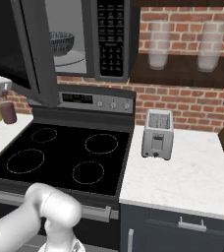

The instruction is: Open the microwave, place the bowl with waffle inside the microwave, then close the microwave door and turn it on.

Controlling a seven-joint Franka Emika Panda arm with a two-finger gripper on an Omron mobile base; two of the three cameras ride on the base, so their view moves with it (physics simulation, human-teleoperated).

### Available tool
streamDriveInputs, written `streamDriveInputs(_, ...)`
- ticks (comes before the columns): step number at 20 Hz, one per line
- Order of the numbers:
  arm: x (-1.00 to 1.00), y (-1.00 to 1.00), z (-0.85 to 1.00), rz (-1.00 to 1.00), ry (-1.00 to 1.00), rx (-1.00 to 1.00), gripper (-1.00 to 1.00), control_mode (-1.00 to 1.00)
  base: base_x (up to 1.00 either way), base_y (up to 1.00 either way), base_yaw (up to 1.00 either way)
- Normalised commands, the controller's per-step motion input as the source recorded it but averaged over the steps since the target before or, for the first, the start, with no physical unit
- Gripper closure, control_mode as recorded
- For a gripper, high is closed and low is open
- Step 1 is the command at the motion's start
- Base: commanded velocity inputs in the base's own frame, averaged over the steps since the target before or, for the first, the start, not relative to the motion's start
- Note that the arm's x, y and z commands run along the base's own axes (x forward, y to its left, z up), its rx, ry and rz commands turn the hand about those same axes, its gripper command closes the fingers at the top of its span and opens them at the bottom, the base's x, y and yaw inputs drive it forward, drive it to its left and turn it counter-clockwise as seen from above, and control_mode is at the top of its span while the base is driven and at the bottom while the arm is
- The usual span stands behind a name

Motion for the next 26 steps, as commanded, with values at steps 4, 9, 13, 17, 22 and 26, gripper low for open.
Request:
streamDriveInputs(4, 0.81, -0.01, 0.0, 0.83, 0.05, 0.16, 1.0, -1.0, 0.0, 0.0, 0.0)
streamDriveInputs(9, 1.0, -0.14, 0.0, 0.55, 0.22, 0.25, 1.0, -1.0, 0.0, 0.0, 0.0)
streamDriveInputs(13, 1.0, -0.44, -0.13, 0.33, 0.16, 0.11, 1.0, -1.0, 0.0, 0.0, 0.0)
streamDriveInputs(17, 1.0, -0.38, -0.5, 0.28, 0.05, 0.0, 1.0, -1.0, 0.0, 0.0, 0.0)
streamDriveInputs(22, 1.0, -0.11, -0.74, 0.23, 0.0, -0.04, 1.0, -1.0, 0.0, 0.0, 0.0)
streamDriveInputs(26, 1.0, -0.01, -0.81, 0.19, 0.0, -0.09, 1.0, -1.0, 0.0, 0.0, 0.0)
